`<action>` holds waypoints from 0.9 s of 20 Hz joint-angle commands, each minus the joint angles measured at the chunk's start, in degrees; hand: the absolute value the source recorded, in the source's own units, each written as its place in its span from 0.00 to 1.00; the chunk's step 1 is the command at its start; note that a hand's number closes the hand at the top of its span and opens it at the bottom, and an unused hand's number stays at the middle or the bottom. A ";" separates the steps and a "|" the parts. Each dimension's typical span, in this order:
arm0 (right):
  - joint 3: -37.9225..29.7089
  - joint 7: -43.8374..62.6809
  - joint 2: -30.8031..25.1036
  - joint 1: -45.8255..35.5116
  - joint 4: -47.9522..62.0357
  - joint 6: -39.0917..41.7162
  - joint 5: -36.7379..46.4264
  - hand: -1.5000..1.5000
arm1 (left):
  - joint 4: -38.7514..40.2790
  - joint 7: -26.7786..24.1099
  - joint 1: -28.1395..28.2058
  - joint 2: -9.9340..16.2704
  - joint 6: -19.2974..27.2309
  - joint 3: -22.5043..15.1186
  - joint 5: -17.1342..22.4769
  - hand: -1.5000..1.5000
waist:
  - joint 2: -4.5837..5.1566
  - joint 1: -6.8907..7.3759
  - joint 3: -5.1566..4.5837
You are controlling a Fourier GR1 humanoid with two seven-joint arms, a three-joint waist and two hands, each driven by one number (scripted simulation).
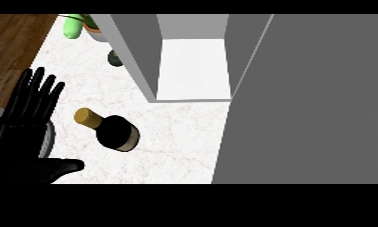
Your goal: Pick up the wine, place it into the cabinet and close the cabinet
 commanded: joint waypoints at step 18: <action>4.62 4.11 -4.58 -1.22 -7.93 -5.02 7.97 0.00 | 24.79 -23.89 4.92 -0.43 -9.52 1.90 -7.33 0.00 | 0.09 0.24 0.03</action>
